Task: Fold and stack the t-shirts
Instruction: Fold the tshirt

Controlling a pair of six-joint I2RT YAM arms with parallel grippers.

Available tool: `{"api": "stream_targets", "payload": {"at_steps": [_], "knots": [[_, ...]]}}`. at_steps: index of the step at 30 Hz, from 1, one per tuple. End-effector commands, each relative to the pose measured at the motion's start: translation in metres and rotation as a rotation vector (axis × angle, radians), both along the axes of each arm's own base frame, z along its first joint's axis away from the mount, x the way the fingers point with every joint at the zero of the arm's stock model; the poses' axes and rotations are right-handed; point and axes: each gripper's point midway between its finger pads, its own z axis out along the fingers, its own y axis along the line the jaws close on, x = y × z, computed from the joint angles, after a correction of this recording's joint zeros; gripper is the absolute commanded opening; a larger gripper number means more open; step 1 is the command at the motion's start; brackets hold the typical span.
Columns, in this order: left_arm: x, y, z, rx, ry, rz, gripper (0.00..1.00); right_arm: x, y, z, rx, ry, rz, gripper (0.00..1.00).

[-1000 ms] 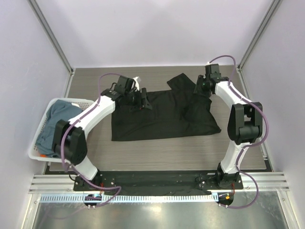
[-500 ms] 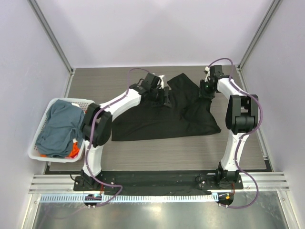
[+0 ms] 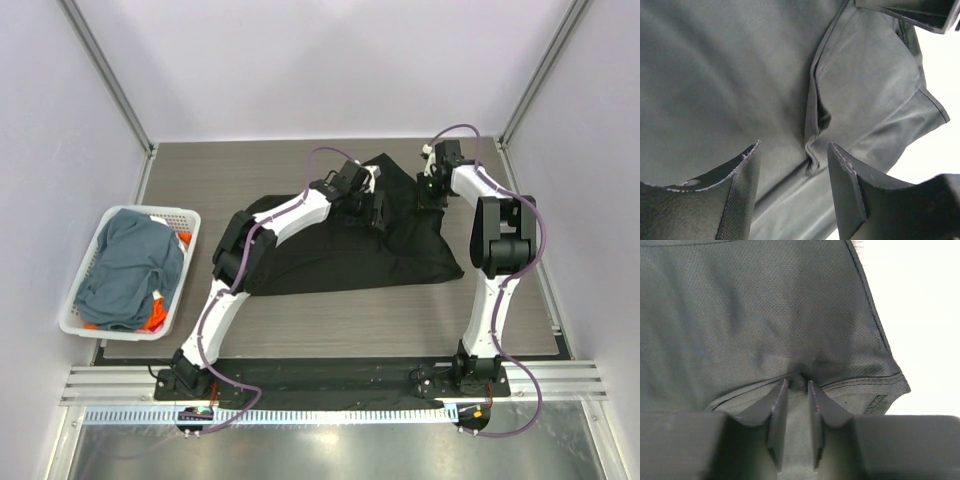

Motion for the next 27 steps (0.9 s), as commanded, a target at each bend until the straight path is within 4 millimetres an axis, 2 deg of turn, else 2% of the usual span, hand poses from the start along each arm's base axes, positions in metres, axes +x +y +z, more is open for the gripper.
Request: {"api": "stream_targets", "payload": {"at_steps": [1,2,3,7,10,11,14,15,17,19,23,27], "knots": [[0.006,-0.017,0.013,-0.036,-0.053,-0.051,0.57,0.014,0.000,0.011,-0.033,-0.054,0.017,0.23],[0.005,-0.022,0.016,-0.046,-0.060,-0.063,0.57,0.015,0.001,0.011,-0.040,-0.055,0.018,0.20],[0.004,-0.023,0.008,-0.036,-0.051,-0.066,0.57,0.016,0.002,0.011,-0.049,-0.057,0.020,0.18],[0.007,-0.025,0.001,-0.030,-0.049,-0.067,0.54,0.019,-0.003,0.019,-0.098,-0.082,0.003,0.09],[0.007,-0.026,-0.006,-0.023,-0.044,-0.072,0.46,0.023,-0.005,0.028,-0.132,-0.112,-0.015,0.05],[0.008,-0.026,-0.007,-0.023,-0.043,-0.072,0.42,0.024,-0.004,0.030,-0.144,-0.119,-0.009,0.04],[0.009,-0.028,-0.010,-0.029,-0.032,-0.069,0.20,0.025,-0.002,0.033,-0.151,-0.131,-0.007,0.01],[0.009,-0.028,-0.009,-0.030,-0.027,-0.064,0.09,0.026,-0.003,0.033,-0.157,-0.134,-0.009,0.01],[0.011,-0.027,-0.008,-0.020,-0.031,-0.043,0.00,0.027,-0.008,0.035,-0.187,-0.143,-0.024,0.01],[0.010,-0.024,-0.007,-0.011,-0.025,-0.030,0.00,0.029,-0.020,0.042,-0.246,-0.176,-0.074,0.01],[0.012,-0.018,0.002,-0.008,-0.037,0.020,0.00,0.034,-0.017,0.056,-0.232,-0.242,-0.069,0.01],[0.020,-0.011,0.009,0.007,-0.065,0.095,0.00,0.036,-0.016,0.059,-0.224,-0.253,-0.062,0.01]]}}
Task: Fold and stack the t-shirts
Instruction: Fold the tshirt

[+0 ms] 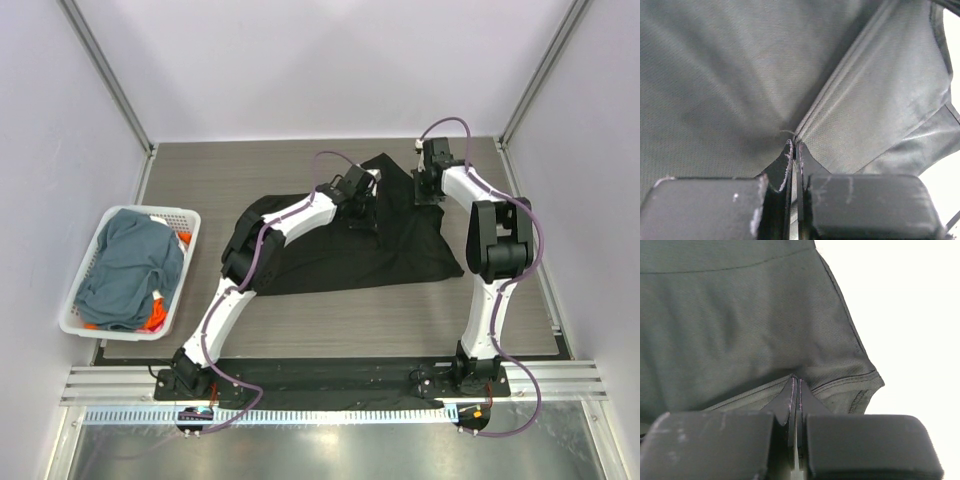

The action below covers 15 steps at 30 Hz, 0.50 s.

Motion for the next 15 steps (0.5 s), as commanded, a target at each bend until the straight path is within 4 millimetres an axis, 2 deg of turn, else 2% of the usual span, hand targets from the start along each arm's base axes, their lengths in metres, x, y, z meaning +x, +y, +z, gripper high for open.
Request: {"api": "stream_targets", "payload": {"at_steps": [1,8,15], "knots": [[0.008,0.002,0.039,-0.024,-0.066,0.071,0.00,0.021,-0.006,0.046,-0.028,-0.154,-0.012,0.01],[0.014,0.013,0.039,0.005,-0.067,0.144,0.00,0.024,0.005,0.042,0.019,-0.189,0.023,0.01],[0.020,0.025,0.035,0.059,-0.054,0.205,0.00,0.024,0.004,0.030,0.011,-0.182,0.019,0.01]]}}
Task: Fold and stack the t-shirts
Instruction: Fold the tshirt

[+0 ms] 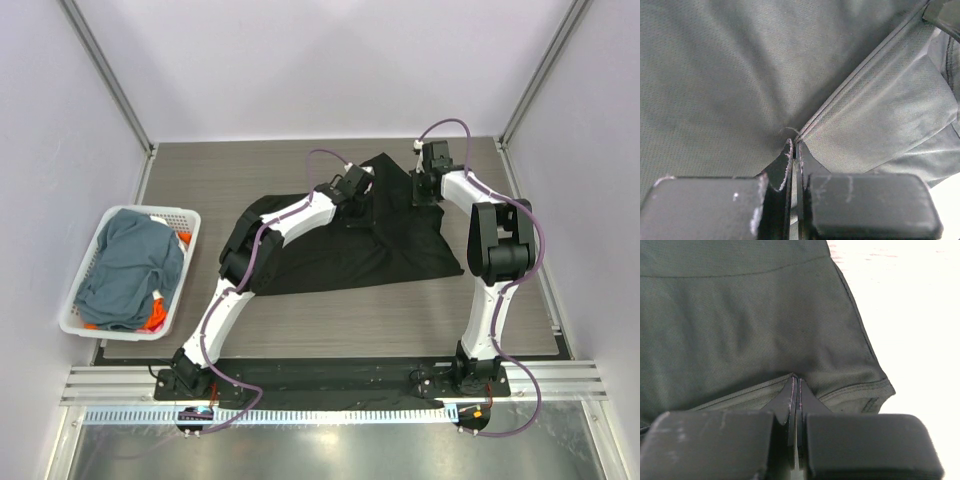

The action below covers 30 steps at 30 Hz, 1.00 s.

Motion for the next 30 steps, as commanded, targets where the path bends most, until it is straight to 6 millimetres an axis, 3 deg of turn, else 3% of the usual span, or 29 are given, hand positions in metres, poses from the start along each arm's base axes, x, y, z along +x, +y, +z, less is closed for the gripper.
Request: {"api": "stream_targets", "payload": {"at_steps": [1,7,8,9,10,12,14,15,16,17,18,19,20,24,25,26,28,30], "knots": [[0.008,0.010,0.035,0.011,-0.039,0.050,0.00,0.021,-0.005,0.029,-0.015,-0.131,-0.007,0.01],[0.007,0.011,0.037,0.018,-0.039,0.046,0.03,0.028,0.001,0.035,0.017,-0.175,0.005,0.02],[0.006,0.014,0.037,0.031,-0.028,0.060,0.13,0.029,-0.001,0.028,0.008,-0.156,-0.005,0.05],[0.008,0.019,0.039,0.047,-0.029,0.079,0.20,0.021,-0.004,0.022,-0.010,-0.101,-0.016,0.15],[0.006,0.020,0.041,0.051,-0.022,0.085,0.27,0.029,-0.012,0.034,-0.038,-0.113,-0.072,0.20],[-0.001,0.025,0.055,0.059,-0.012,0.085,0.31,0.023,-0.018,0.044,-0.050,-0.100,-0.125,0.25],[-0.004,0.044,0.060,0.122,-0.025,0.131,0.33,0.008,-0.016,0.050,-0.008,-0.061,-0.189,0.28],[-0.005,0.050,0.079,0.116,-0.052,0.142,0.34,0.000,-0.015,0.061,0.013,-0.060,-0.214,0.29],[-0.006,0.057,0.088,0.123,-0.069,0.154,0.35,-0.016,-0.016,0.056,0.021,-0.008,-0.232,0.29],[-0.015,0.065,0.085,0.146,-0.057,0.153,0.35,-0.025,-0.013,0.056,0.051,0.006,-0.270,0.29],[-0.018,0.071,0.091,0.151,-0.063,0.159,0.36,-0.033,-0.013,0.069,0.065,-0.012,-0.283,0.29],[-0.021,0.080,0.115,0.142,-0.106,0.170,0.36,-0.047,-0.012,0.059,0.069,0.024,-0.300,0.29],[-0.030,0.091,0.107,0.173,-0.087,0.171,0.36,-0.055,-0.012,0.060,0.082,0.029,-0.315,0.28],[-0.052,0.134,0.112,0.225,-0.071,0.201,0.36,-0.091,-0.014,0.049,0.079,0.106,-0.344,0.27],[-0.061,0.149,0.097,0.269,-0.040,0.207,0.37,-0.100,-0.015,0.046,0.078,0.121,-0.350,0.27],[-0.063,0.168,0.099,0.299,-0.040,0.239,0.37,-0.105,-0.014,0.043,0.079,0.132,-0.353,0.27],[-0.076,0.195,0.078,0.358,0.020,0.265,0.37,-0.115,-0.012,0.036,0.090,0.157,-0.356,0.27],[-0.077,0.223,0.072,0.365,0.060,0.326,0.36,-0.124,-0.017,0.029,0.069,0.178,-0.367,0.27]]}}
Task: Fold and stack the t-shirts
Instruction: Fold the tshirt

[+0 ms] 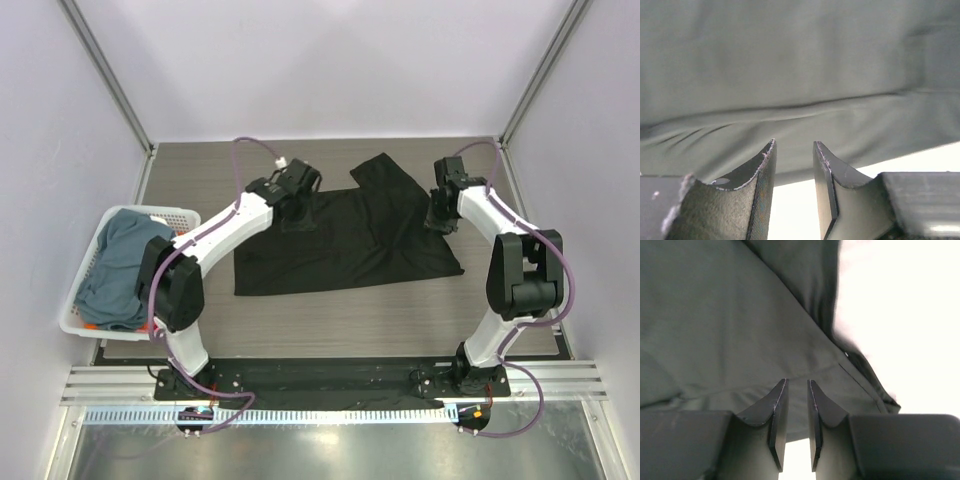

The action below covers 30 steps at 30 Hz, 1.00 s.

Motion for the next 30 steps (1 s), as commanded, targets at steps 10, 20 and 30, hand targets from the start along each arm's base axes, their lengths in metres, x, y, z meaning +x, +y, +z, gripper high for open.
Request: {"api": "stream_targets", "payload": {"at_steps": [10,20,30], "knots": [[-0.017,0.153,-0.071,0.287,0.189,0.331,0.27,-0.049,-0.042,-0.042,-0.167,0.112,-0.147,0.25],[-0.081,0.188,-0.106,0.297,0.205,0.496,0.24,-0.091,-0.084,-0.066,-0.227,0.130,-0.321,0.27],[-0.071,0.165,-0.043,0.121,0.075,0.417,0.35,-0.102,-0.111,-0.027,-0.221,0.012,-0.493,0.28]]}}
